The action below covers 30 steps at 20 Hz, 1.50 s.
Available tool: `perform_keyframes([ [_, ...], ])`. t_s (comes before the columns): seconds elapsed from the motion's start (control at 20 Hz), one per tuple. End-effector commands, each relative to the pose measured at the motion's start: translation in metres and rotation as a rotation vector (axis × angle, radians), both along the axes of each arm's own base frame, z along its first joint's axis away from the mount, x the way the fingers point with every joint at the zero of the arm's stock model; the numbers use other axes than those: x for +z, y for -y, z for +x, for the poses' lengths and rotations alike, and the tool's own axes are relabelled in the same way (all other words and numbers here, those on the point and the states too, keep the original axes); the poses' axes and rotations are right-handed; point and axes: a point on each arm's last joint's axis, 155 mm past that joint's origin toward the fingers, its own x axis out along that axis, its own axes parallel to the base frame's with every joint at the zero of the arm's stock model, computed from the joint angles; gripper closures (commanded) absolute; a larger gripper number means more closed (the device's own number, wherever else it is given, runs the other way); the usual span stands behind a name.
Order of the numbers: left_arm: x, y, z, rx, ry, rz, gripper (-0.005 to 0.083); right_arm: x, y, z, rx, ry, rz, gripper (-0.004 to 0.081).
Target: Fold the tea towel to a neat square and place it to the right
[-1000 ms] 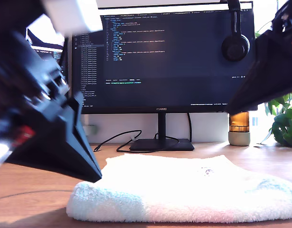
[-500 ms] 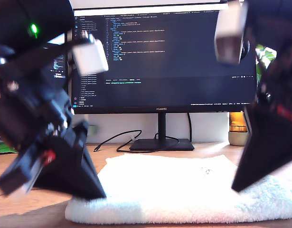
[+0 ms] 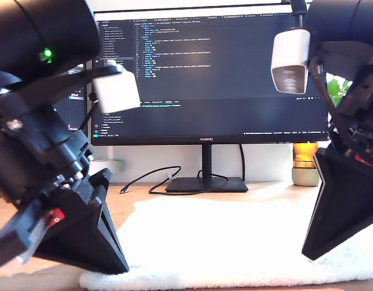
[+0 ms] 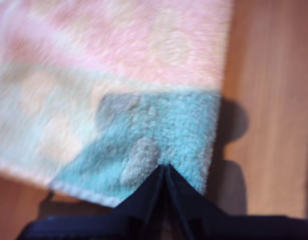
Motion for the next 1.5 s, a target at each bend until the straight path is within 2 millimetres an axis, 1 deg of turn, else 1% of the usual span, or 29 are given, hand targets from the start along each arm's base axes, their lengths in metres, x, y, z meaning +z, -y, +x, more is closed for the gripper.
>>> perform_keyframes([
  [0.0,0.012,-0.003,0.001,-0.005,0.028,-0.013,0.0797,-0.006,0.002,-0.004,-0.002,-0.014,-0.009,0.0782],
  [0.25,0.04,-0.007,-0.004,-0.024,0.073,-0.053,0.0797,-0.004,0.0,-0.001,-0.002,0.0,0.003,0.0782],
  [0.3,0.041,-0.01,-0.008,-0.032,0.063,-0.048,0.0797,-0.003,-0.001,0.0,-0.001,0.002,0.006,0.0782],
  [0.4,0.028,-0.022,-0.022,-0.069,0.008,0.019,0.0797,-0.002,-0.002,0.0,0.0,0.007,0.013,0.0782],
  [0.45,0.023,-0.026,-0.028,-0.089,-0.017,0.044,0.0782,-0.002,-0.003,0.002,-0.001,0.013,0.018,0.0782],
  [0.5,0.021,-0.025,-0.03,-0.095,-0.02,0.049,0.0721,-0.001,-0.005,0.004,-0.006,0.018,0.025,0.0782],
  [0.6,0.022,-0.021,-0.031,-0.13,-0.002,0.05,0.0549,0.001,-0.006,0.005,-0.008,0.024,0.031,0.0782],
  [0.65,0.022,-0.02,-0.032,-0.163,0.014,0.058,0.0506,0.001,-0.007,0.006,-0.008,0.027,0.033,0.0782],
  [0.8,0.026,-0.013,-0.028,-0.237,0.075,0.064,0.0502,0.001,-0.007,0.006,-0.008,0.029,0.035,0.0782],
  [1.0,0.022,-0.01,-0.024,-0.307,0.129,0.1,0.0499,0.002,-0.007,0.007,-0.009,0.03,0.036,0.0782],
  [1.25,0.003,-0.011,-0.024,-0.354,0.118,0.162,0.0497,0.002,-0.007,0.007,-0.009,0.03,0.035,0.0782],
  [1.45,-0.003,-0.007,-0.017,-0.347,0.135,0.17,0.0497,0.002,-0.007,0.007,-0.009,0.03,0.036,0.0782],
])
